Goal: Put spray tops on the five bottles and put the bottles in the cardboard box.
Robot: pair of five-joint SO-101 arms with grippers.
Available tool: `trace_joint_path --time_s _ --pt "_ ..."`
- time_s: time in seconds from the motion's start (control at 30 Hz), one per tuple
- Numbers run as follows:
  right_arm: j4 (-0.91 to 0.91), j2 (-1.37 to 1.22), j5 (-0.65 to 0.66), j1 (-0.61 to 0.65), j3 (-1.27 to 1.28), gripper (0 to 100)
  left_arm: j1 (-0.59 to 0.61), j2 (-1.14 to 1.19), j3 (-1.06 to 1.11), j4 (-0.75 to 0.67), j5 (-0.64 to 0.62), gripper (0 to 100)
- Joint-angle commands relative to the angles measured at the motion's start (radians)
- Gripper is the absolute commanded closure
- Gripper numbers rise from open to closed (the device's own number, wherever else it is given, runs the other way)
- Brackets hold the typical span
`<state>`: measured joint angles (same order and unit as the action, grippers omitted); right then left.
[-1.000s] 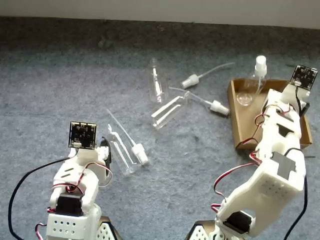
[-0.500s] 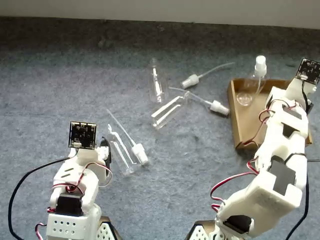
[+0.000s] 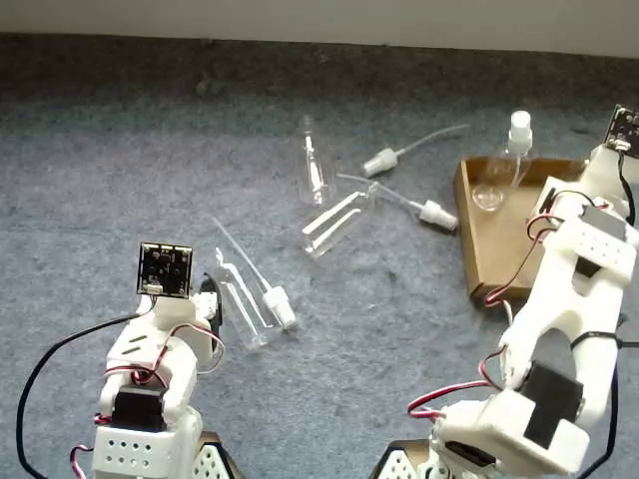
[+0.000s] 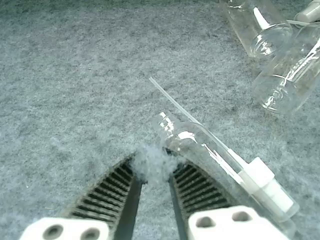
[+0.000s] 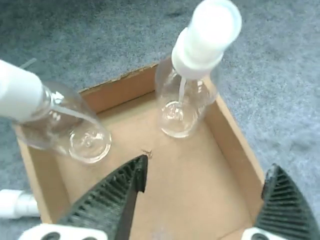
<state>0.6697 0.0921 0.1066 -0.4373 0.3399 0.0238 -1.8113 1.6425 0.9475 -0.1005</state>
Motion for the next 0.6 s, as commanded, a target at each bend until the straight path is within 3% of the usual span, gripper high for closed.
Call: trace_joint_path --time_s 0.0,0.4,0.57 --pt "0.117 0.117 0.006 -0.008 -0.004 66.9 0.004 -0.013 -0.004 -0.017 0.002 99" --pt "0.601 0.440 0.008 -0.007 -0.004 66.9 0.064 -0.013 -0.015 -0.020 -0.003 99" --pt "0.731 0.595 0.008 0.091 -0.004 66.9 0.073 -0.013 -0.015 -0.020 -0.002 99"
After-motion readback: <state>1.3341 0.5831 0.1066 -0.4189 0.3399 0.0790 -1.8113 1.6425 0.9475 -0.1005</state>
